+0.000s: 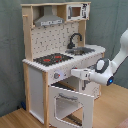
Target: Play with the kitchen
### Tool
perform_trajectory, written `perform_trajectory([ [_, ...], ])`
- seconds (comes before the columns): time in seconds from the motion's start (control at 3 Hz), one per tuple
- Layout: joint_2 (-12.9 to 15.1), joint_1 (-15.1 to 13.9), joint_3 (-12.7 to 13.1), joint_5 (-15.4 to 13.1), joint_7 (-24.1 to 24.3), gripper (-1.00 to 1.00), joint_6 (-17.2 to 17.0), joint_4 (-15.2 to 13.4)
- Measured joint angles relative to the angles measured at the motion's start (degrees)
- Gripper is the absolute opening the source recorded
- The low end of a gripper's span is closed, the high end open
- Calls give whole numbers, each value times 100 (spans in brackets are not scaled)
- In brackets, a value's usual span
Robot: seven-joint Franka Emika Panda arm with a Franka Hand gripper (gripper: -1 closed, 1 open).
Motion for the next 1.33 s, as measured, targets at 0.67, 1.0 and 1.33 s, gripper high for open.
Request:
perform_trajectory([
  [0.67, -65, 2, 29, 26, -1241, -100, -135, -1],
  [1.0, -155, 2, 70, 31, -1807, -100, -308, -2],
  [1.33, -284, 2, 163, 349, -1377, -100, -488, 84],
])
